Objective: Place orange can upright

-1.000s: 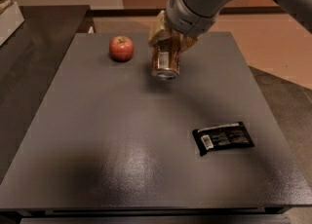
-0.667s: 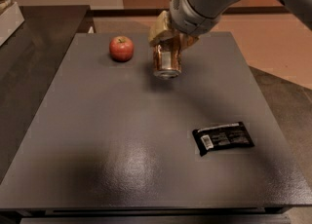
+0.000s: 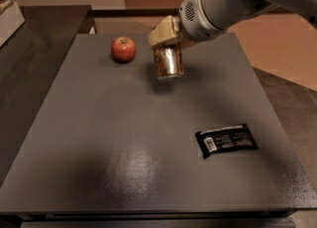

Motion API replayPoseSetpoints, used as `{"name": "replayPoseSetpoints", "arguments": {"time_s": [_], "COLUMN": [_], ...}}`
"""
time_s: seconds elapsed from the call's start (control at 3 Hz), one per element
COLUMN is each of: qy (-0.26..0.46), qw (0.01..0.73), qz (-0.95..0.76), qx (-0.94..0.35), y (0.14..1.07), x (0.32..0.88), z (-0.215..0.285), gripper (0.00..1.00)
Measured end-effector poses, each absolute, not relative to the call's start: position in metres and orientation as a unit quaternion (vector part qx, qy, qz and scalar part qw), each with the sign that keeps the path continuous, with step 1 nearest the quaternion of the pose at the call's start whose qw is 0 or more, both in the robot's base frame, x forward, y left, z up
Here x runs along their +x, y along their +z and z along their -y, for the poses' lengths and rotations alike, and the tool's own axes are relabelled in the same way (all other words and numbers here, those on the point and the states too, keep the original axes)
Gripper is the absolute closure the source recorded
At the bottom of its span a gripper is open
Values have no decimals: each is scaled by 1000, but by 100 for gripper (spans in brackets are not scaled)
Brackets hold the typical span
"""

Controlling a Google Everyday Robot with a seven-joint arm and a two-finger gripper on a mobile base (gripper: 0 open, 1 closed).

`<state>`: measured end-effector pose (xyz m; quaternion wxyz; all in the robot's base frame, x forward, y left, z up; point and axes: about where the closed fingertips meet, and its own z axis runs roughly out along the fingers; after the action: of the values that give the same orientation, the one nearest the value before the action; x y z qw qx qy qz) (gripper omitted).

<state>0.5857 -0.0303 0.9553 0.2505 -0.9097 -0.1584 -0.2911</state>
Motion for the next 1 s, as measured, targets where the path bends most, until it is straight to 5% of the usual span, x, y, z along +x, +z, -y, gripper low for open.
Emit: {"name": "replayPoseSetpoints", "arguments": {"time_s": [1.0], "qy": [-391], "qw": [293], "qz": [321], "qx": [-811], "y": [960], "x": [578], "z": [24], "gripper": [100]}}
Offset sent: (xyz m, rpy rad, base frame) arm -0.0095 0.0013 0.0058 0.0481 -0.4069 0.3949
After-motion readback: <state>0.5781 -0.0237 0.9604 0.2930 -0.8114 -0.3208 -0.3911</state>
